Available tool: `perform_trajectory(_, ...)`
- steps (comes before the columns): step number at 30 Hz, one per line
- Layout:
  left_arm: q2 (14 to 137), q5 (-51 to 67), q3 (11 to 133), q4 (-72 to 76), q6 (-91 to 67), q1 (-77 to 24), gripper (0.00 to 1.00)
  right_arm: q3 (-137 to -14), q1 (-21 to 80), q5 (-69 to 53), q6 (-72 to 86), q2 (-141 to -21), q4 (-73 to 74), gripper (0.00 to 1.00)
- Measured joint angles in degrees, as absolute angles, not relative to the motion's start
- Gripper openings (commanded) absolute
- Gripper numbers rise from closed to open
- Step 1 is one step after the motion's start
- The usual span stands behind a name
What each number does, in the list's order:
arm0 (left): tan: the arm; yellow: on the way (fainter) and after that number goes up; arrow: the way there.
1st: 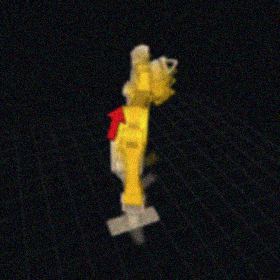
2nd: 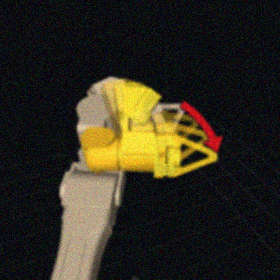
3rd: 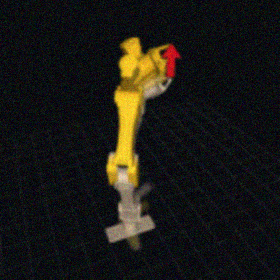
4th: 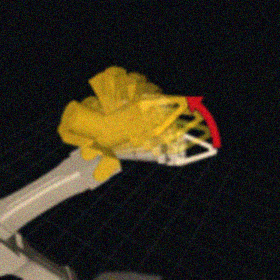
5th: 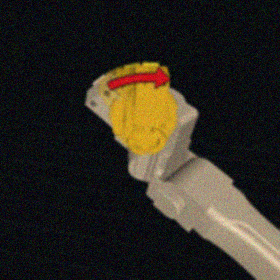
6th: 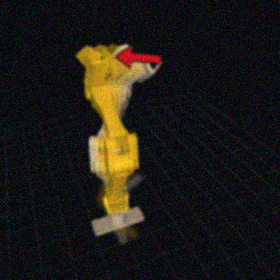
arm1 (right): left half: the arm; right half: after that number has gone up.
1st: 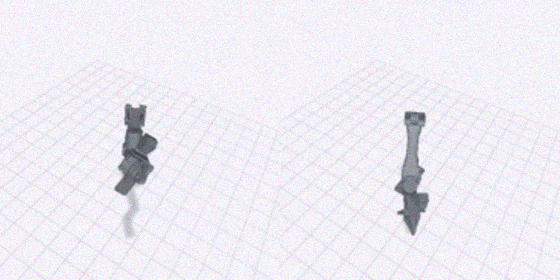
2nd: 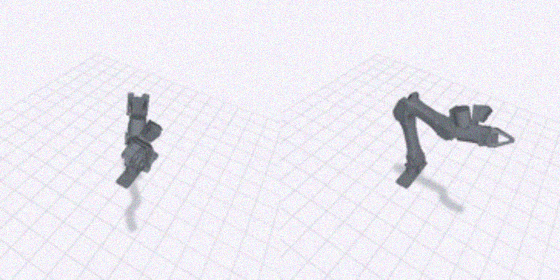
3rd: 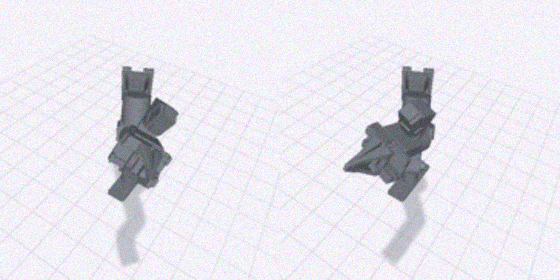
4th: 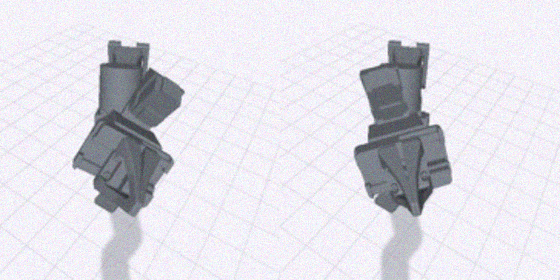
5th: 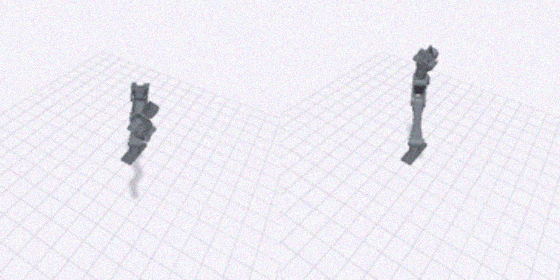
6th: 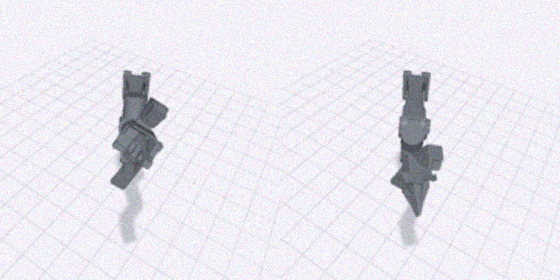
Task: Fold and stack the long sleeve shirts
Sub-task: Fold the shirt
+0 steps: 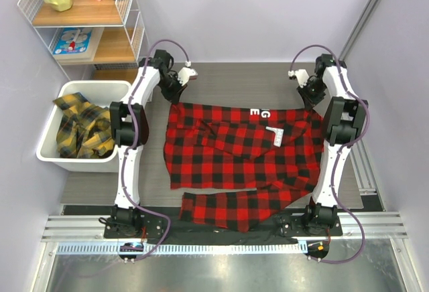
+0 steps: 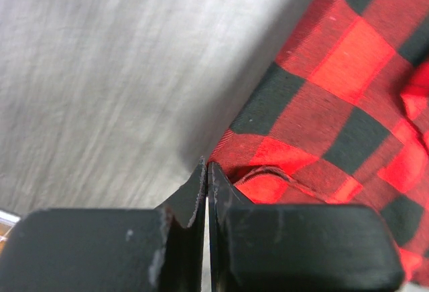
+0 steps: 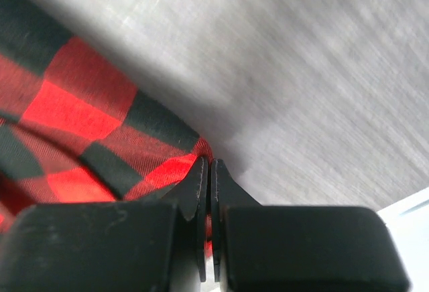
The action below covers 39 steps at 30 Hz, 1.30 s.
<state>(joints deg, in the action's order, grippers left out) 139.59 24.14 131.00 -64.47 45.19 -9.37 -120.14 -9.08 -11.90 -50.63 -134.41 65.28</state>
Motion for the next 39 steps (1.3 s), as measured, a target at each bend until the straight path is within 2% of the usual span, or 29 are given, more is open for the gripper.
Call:
perform_trajectory(2,139.9,22.7,131.0,-62.5,43.8,-9.4,0.02,-120.1,-8.3,-10.1,-49.2,-135.3,63.4,0.17)
perform_trajectory(3,140.1,21.4,131.0,-61.4,42.9,-9.4,0.05,-120.1,-8.0,-9.1,-48.4,-135.8,62.5,0.37)
perform_trajectory(4,140.3,19.8,130.7,-59.8,41.8,-9.4,0.1,-120.2,-7.7,-8.0,-47.5,-136.3,61.6,0.43)
perform_trajectory(5,140.3,18.7,130.3,-58.6,41.1,-9.4,0.21,-120.4,-7.3,-6.9,-46.5,-136.8,60.9,0.49)
perform_trajectory(6,140.2,17.5,129.5,-57.1,40.2,-9.3,0.24,-120.7,-7.0,-5.9,-45.7,-137.1,60.5,0.53)
perform_trajectory(8,139.8,15.7,127.6,-54.4,38.2,-9.2,0.3,-121.5,-6.8,-4.2,-44.1,-137.3,59.6,0.54)
perform_trajectory(11,137.3,14.7,122.0,-51.9,34.6,-9.2,0.32,-122.6,-7.0,-3.0,-41.9,-136.5,58.7,0.5)
perform_trajectory(13,134.6,15.0,118.4,-51.3,32.6,-9.3,0.32,-122.1,-7.2,-3.4,-40.8,-135.0,58.8,0.42)
perform_trajectory(16,129.8,14.3,115.2,-51.3,30.2,-10.2,0.33,-118.7,-7.4,-5.8,-39.1,-130.1,60.1,0.35)
perform_trajectory(20,123.7,13.4,109.7,-50.3,27.7,-12.9,0.33,-112.0,-6.8,-9.3,-37.6,-123.0,61.3,0.33)
perform_trajectory(23,123.0,12.7,108.1,-49.7,25.8,-14.9,0.33,-109.6,-5.9,-10.2,-36.8,-122.4,61.1,0.32)
perform_trajectory(29,130.2,8.8,112.8,-49.3,22.4,-14.8,0.33,-111.9,-5.1,-8.5,-34.5,-131.5,57.9,0.35)
perform_trajectory(34,138.3,7.4,120.9,-50.3,19.9,-12.9,0.33,-121.3,-5.9,-5.5,-32.8,-138.3,56.7,0.4)
perform_trajectory(36,140.4,7.0,124.8,-50.9,19.7,-12.4,0.34,-125.4,-6.1,-4.4,-32.2,-140.7,55.9,0.43)
perform_trajectory(39,144.4,7.0,131.6,-52.2,19.8,-12.1,0.39,-132.2,-6.2,-3.4,-31.2,-144.6,54.0,0.54)
